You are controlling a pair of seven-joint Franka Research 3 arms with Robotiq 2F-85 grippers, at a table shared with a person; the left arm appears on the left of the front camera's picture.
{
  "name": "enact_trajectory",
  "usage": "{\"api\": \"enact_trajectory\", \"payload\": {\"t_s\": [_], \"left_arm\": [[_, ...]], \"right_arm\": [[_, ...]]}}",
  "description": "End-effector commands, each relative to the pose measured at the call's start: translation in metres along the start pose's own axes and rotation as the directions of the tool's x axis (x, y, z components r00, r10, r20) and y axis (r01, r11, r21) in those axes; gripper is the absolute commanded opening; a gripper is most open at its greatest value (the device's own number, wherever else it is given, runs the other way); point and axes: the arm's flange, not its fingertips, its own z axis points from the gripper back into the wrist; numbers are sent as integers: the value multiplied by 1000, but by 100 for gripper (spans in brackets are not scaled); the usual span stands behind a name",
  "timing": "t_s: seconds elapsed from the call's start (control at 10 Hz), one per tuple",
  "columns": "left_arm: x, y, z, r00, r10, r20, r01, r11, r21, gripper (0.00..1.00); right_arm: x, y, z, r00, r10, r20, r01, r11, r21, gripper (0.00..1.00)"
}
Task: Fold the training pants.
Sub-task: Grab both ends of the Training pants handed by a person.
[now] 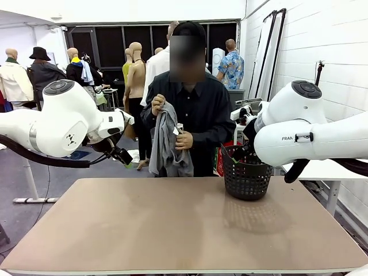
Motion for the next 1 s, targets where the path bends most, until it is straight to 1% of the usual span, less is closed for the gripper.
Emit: {"api": "enact_trajectory", "payload": {"t_s": [0.0, 0.9], "left_arm": [[0, 1, 0, 1000, -6, 1, 6, 1000, -3, 100], [0, 1, 0, 1000, -6, 1, 6, 1000, -3, 100]], "right_arm": [[-1, 0, -1, 1000, 2, 5, -2, 1000, -4, 100], [-1, 0, -1, 1000, 2, 5, -2, 1000, -4, 100]]}}
